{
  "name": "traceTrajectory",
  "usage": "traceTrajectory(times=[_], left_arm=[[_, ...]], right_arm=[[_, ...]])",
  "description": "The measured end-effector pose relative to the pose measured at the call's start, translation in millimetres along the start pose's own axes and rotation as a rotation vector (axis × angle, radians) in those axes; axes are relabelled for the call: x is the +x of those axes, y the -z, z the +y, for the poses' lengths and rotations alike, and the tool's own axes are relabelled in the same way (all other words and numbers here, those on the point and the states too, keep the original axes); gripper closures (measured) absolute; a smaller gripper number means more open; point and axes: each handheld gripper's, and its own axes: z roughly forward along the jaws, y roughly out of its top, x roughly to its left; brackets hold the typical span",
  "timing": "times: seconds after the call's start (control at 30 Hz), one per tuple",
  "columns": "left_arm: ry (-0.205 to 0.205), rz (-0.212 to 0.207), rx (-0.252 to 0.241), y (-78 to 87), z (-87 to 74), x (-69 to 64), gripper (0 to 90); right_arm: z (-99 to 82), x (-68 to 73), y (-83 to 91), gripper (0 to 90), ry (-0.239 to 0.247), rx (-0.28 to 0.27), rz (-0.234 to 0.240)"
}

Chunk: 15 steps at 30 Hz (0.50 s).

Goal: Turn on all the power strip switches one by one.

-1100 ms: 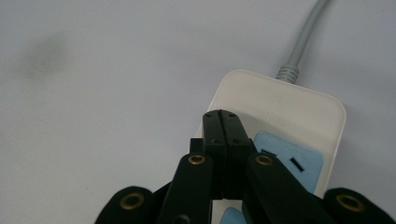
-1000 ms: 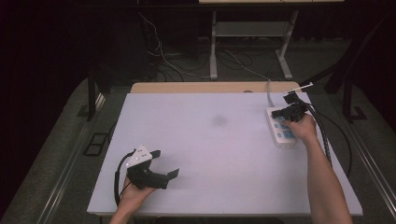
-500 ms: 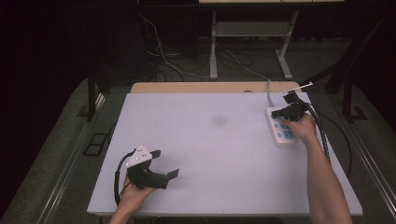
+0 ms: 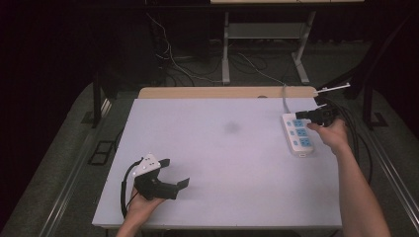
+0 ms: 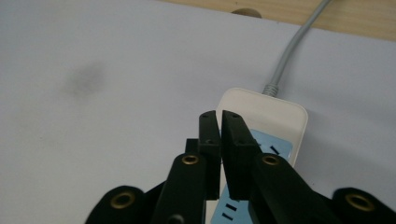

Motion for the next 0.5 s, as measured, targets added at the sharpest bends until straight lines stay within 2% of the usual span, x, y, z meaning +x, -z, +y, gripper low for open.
traceTrajectory(times=[0.13,0.27,0.5], left_arm=[[0.0,0.001,0.0,-0.1,-0.2,-0.4,0.0],[0.003,0.0,-0.002,-0.1,0.0,-0.1,0.0],[0.002,-0.007,-0.001,-1.5,0.1,-1.7,0.0]], right_arm=[[-4.6,8.8,8.8,78.3,0.003,-0.026,0.015],[-12.4,18.1,17.3,65.6,0.004,-0.063,0.03],[-25.6,38.2,34.9,28.9,0.015,-0.124,0.021]])
